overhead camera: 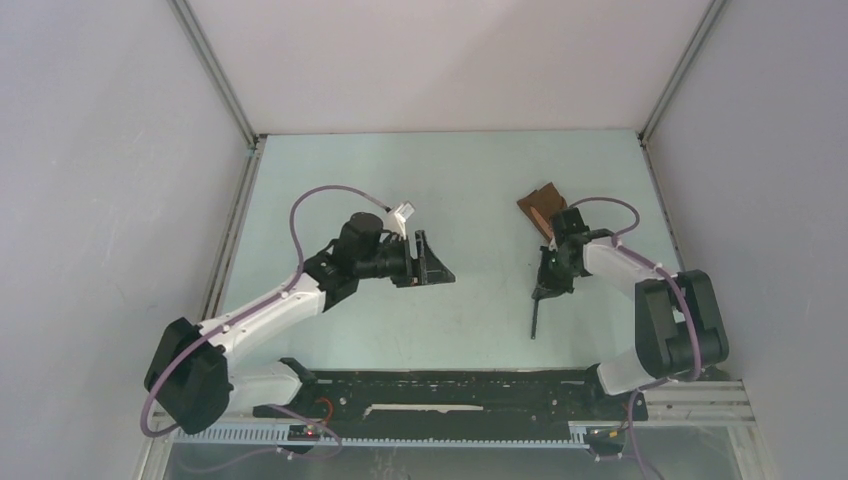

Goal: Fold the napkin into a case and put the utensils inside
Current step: Pick up the fork from the corner of the board, then pass from the right arm to the left, then pass from the left arm to the right

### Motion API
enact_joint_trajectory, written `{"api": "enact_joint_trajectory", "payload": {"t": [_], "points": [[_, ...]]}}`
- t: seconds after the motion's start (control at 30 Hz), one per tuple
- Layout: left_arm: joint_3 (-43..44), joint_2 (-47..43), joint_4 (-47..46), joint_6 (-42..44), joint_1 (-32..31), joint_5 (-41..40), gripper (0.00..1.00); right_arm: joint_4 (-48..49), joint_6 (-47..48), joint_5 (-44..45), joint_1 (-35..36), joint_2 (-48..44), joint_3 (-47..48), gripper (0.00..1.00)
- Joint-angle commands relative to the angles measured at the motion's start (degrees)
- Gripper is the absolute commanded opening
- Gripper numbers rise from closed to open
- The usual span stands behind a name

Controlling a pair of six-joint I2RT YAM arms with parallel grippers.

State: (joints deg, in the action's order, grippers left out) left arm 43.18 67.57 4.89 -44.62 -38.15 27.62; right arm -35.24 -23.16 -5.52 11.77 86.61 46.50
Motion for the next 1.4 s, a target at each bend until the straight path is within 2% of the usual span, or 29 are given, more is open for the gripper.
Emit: {"api": "enact_joint_trajectory", "payload": {"t": [0.0, 0.1, 0.17, 0.3, 0.47, 0.6, 0.67, 0.7, 0.73, 0.77, 0.8, 0.87, 1.0, 1.13, 1.2, 1.37], "points": [[-1.17, 1.69, -10.69, -4.73, 3.48, 6.98, 0.77, 3.65, 8.29, -20.90, 2.33, -6.98, -0.31, 0.00], [-4.24, 4.26, -24.12, -12.00, 5.05, 11.63, 0.83, 14.11, 5.86, -51.27, 2.41, -7.94, -2.38, 0.00], [-6.49, 6.85, -33.78, -18.00, 5.59, 13.65, 0.84, 22.27, 0.23, -61.67, 5.78, -7.42, -2.48, 0.00], [-13.52, 8.80, -56.51, -29.69, 6.24, 11.40, 0.76, 33.96, -8.95, -64.79, 11.84, -9.82, -2.50, 0.00], [-18.75, 9.31, -67.76, -34.77, 6.25, 7.82, 0.66, 44.95, -16.42, -67.53, 16.35, -10.22, -2.47, 0.00], [-19.40, 10.53, -75.48, -37.49, 6.25, 7.36, 0.40, 47.27, -17.81, -69.12, 17.79, -8.81, -2.47, 0.00], [-19.02, 10.59, -76.11, -37.54, 6.25, 7.38, 0.31, 46.42, -16.77, -68.51, 18.01, -8.30, -2.47, 0.00], [-19.01, 10.38, -75.92, -37.15, 6.25, 7.19, 0.23, 45.81, -16.21, -67.98, 18.09, -8.20, -2.47, 0.00], [-19.15, 10.12, -75.64, -36.52, 6.25, 6.88, 0.13, 45.07, -15.65, -66.75, 18.11, -8.21, -2.38, 0.04], [-19.37, 9.60, -74.84, -35.63, 6.26, 6.47, 0.06, 40.82, -13.20, -64.05, 18.12, -8.21, -1.49, 0.16], [-19.56, 8.75, -71.55, -34.22, 6.30, 5.76, 0.01, 33.93, -9.02, -60.13, 18.16, -8.29, 0.30, 0.29], [-18.86, 5.71, -60.96, -29.37, 6.08, 3.86, 0.00, 21.41, -3.19, -45.48, 19.97, -9.22, 4.29, 0.50], [-15.12, -2.78, -34.02, -16.04, 5.23, -3.97, 0.00, 12.18, -3.33, -18.19, 25.88, -10.41, 10.49, 0.53], [-10.24, -8.87, -16.39, -6.92, 4.72, -11.36, 0.00, -0.63, 0.05, 3.98, 35.56, -7.38, 20.61, 0.54], [-9.98, -10.86, -13.89, -6.03, 4.68, -12.99, 0.00, -4.17, 1.14, 12.00, 39.41, -5.58, 24.81, 0.53], [-10.01, -10.02, -13.40, -6.72, 4.61, -12.59, 0.00, -10.19, 3.98, 23.93, 46.62, 0.34, 33.23, 0.47]]}}
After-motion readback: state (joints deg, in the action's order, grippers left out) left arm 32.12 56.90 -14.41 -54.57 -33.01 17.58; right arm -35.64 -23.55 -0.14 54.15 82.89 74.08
